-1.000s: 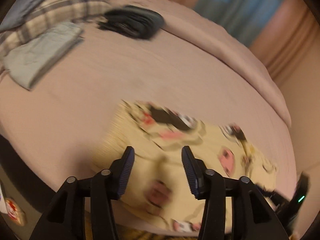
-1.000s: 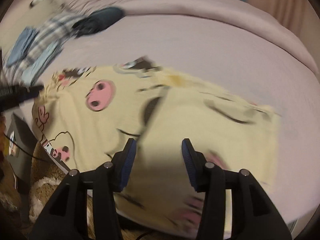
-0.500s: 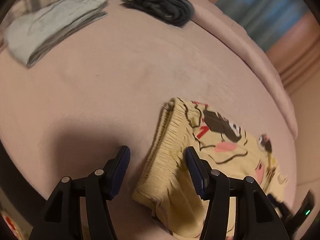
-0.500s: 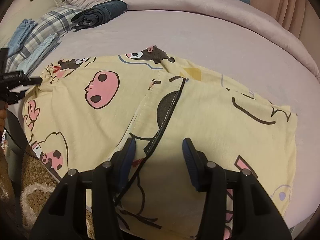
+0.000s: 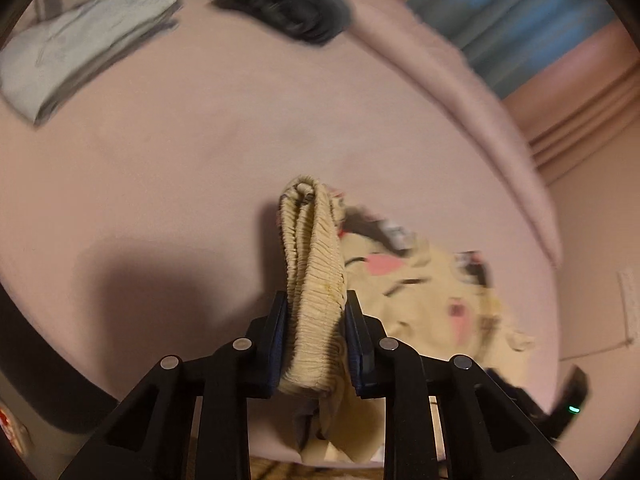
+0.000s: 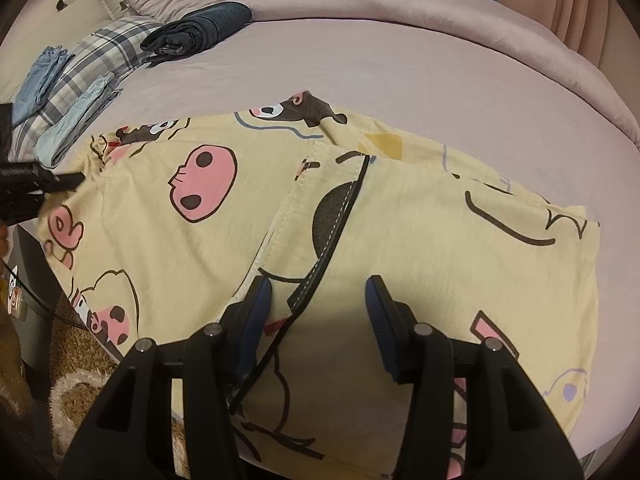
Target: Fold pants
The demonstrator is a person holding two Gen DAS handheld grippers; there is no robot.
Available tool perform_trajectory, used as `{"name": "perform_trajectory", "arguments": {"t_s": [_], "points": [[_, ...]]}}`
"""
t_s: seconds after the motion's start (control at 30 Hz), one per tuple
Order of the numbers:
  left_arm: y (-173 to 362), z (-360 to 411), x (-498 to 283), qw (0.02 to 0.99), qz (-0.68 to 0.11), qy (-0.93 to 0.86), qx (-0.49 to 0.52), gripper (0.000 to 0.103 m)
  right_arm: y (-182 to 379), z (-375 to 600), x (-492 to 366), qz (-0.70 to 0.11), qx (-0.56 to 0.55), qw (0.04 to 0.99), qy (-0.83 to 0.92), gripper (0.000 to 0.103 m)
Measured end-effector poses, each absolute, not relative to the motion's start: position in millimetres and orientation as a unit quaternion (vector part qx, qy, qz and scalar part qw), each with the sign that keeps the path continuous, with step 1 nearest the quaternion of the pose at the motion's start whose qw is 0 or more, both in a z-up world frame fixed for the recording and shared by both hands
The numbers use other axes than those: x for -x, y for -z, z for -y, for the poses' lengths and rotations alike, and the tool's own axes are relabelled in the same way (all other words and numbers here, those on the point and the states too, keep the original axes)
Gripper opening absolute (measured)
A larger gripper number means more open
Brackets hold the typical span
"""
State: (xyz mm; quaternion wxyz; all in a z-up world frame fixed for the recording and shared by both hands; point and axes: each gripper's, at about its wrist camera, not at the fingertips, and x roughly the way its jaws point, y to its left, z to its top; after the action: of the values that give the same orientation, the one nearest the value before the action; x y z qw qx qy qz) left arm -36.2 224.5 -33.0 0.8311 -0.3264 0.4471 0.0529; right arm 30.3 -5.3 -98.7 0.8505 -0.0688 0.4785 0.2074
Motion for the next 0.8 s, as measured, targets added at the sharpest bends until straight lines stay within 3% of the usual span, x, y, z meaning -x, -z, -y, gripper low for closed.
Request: {"name": "perform_trajectory", "arguments": {"t_s": [0.17,0.43,0.6,0.8], "points": [[-23,-186,35,0.868,-0.399,0.013,0.296,0.024,97,11,-30,-0.475,0.056,0.851,-0.215,0.049],[-68,-81,-4,0.874,-0.395,0.165,0.228,0.024,85,52,-23,-0.478,-0.006,0.854,-0.204,0.051],[-66,8,-32,0.856,-0.422,0.247,0.167,0.024,78,115,-10,-0.472,-0.059,0.869,-0.137,0.063],[-26,96,-63,0.815,-0.478,0.302,0.127,0.024,82,190,6,-0.472,-0.129,0.87,-0.061,0.064]]}}
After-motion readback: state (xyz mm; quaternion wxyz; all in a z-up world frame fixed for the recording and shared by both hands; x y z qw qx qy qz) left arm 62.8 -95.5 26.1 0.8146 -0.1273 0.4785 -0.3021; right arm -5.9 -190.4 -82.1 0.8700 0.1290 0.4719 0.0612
